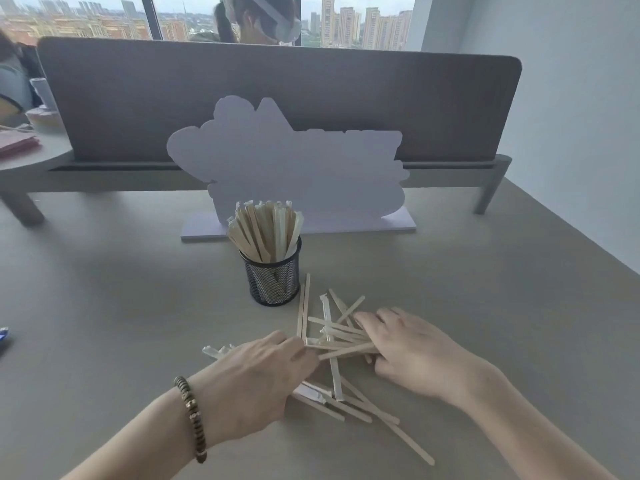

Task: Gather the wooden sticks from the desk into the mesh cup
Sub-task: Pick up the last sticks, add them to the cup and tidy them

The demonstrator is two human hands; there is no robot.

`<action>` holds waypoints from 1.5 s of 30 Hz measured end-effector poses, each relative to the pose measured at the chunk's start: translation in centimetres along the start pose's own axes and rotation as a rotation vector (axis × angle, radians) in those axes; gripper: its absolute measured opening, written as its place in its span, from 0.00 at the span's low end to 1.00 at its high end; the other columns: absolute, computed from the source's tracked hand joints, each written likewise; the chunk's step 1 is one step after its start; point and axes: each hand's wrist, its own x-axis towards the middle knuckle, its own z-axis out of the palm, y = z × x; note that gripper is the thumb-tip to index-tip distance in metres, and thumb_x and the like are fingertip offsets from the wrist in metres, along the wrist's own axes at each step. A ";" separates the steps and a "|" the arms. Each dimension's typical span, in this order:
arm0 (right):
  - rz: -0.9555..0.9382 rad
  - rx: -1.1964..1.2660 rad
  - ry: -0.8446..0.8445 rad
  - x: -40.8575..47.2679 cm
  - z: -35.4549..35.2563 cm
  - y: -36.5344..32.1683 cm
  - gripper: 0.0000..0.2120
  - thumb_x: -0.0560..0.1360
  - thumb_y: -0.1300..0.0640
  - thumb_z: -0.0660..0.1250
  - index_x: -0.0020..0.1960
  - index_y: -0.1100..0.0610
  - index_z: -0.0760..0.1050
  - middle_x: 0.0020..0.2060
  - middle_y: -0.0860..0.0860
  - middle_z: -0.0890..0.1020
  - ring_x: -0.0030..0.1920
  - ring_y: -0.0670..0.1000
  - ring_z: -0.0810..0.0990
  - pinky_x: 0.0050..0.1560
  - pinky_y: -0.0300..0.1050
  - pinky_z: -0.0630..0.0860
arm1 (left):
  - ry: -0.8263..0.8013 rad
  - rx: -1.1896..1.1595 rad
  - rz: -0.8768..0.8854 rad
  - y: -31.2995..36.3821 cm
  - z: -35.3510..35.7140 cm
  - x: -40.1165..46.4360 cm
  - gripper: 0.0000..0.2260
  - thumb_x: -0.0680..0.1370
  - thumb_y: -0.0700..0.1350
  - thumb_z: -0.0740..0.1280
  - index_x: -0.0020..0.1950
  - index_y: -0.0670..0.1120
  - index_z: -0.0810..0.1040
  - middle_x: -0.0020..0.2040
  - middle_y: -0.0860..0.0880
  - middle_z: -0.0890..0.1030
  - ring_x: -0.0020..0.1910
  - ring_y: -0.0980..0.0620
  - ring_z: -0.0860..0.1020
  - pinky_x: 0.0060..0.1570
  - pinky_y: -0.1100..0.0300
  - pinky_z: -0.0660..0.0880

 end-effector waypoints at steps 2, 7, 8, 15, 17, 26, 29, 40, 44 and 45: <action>0.004 -0.010 -0.008 0.1 0.0 -0.3 0.22 0.77 0.60 0.61 0.70 0.54 0.63 0.57 0.54 0.75 0.60 0.57 0.74 0.61 0.49 0.72 | -0.018 -0.031 -0.025 0.0 0.4 -0.1 0.20 0.59 0.41 0.71 0.45 0.54 0.68 0.39 0.58 0.72 0.36 0.57 0.73 0.29 0.67 0.64; -0.001 0.047 -0.026 0.0 -0.1 -0.5 0.25 0.75 0.65 0.60 0.70 0.52 0.62 0.55 0.54 0.71 0.57 0.57 0.75 0.57 0.50 0.74 | -0.014 -0.067 -0.099 0.4 0.4 0.0 0.15 0.72 0.36 0.62 0.56 0.48 0.68 0.53 0.49 0.69 0.50 0.49 0.73 0.47 0.56 0.71; 0.005 0.051 -0.024 0.0 -0.1 -0.6 0.25 0.75 0.66 0.59 0.70 0.52 0.63 0.55 0.53 0.71 0.57 0.57 0.75 0.56 0.50 0.74 | -0.038 -0.069 -0.118 0.5 0.3 0.1 0.15 0.72 0.36 0.62 0.57 0.48 0.67 0.54 0.49 0.68 0.52 0.49 0.72 0.49 0.56 0.71; 0.053 -0.014 0.074 0.1 0.8 -1.0 0.18 0.79 0.58 0.61 0.67 0.54 0.65 0.56 0.54 0.76 0.59 0.57 0.76 0.59 0.50 0.74 | -0.160 -0.036 -0.145 0.1 -0.4 0.5 0.13 0.72 0.39 0.62 0.56 0.47 0.70 0.55 0.49 0.73 0.54 0.48 0.72 0.52 0.55 0.72; 0.063 -0.017 0.110 0.1 1.1 -1.0 0.14 0.80 0.57 0.59 0.66 0.54 0.65 0.55 0.54 0.76 0.57 0.57 0.76 0.56 0.48 0.73 | -0.154 -0.026 -0.130 0.0 -0.4 0.5 0.13 0.71 0.40 0.63 0.55 0.47 0.69 0.53 0.49 0.75 0.53 0.48 0.72 0.52 0.54 0.72; 0.113 0.054 0.155 0.0 1.0 -0.8 0.05 0.79 0.60 0.55 0.53 0.52 0.64 0.48 0.52 0.72 0.47 0.60 0.80 0.42 0.50 0.68 | -0.092 -0.038 -0.154 0.2 -0.1 -0.1 0.12 0.72 0.40 0.63 0.55 0.47 0.70 0.54 0.49 0.74 0.54 0.47 0.73 0.54 0.55 0.71; 0.154 0.077 0.169 -0.3 0.9 -0.7 0.02 0.79 0.54 0.56 0.50 0.51 0.63 0.46 0.52 0.76 0.48 0.60 0.80 0.42 0.51 0.68 | -0.070 -0.036 -0.152 0.4 -0.2 -0.3 0.14 0.72 0.40 0.62 0.56 0.48 0.70 0.56 0.50 0.72 0.55 0.49 0.71 0.54 0.58 0.68; 0.246 0.181 0.314 -1.3 0.9 -0.1 0.21 0.75 0.33 0.63 0.41 0.51 0.65 0.33 0.48 0.79 0.39 0.59 0.79 0.36 0.49 0.69 | -0.143 -0.056 -0.198 0.6 0.3 -1.0 0.11 0.73 0.44 0.64 0.54 0.49 0.70 0.54 0.50 0.75 0.55 0.49 0.73 0.54 0.55 0.70; 0.325 0.437 0.299 -0.9 0.3 -0.3 0.21 0.73 0.36 0.66 0.38 0.55 0.75 0.29 0.52 0.79 0.36 0.57 0.78 0.37 0.51 0.75 | -0.148 -0.108 -0.203 0.5 0.2 -1.4 0.11 0.74 0.47 0.64 0.55 0.48 0.71 0.55 0.50 0.73 0.56 0.50 0.71 0.53 0.55 0.72; 0.322 0.486 0.310 -0.9 0.0 -0.4 0.23 0.74 0.36 0.65 0.39 0.56 0.77 0.29 0.53 0.80 0.36 0.56 0.79 0.38 0.49 0.76 | -0.138 -0.123 -0.198 0.5 0.2 -1.4 0.10 0.75 0.47 0.64 0.54 0.48 0.70 0.54 0.50 0.74 0.55 0.50 0.72 0.52 0.56 0.71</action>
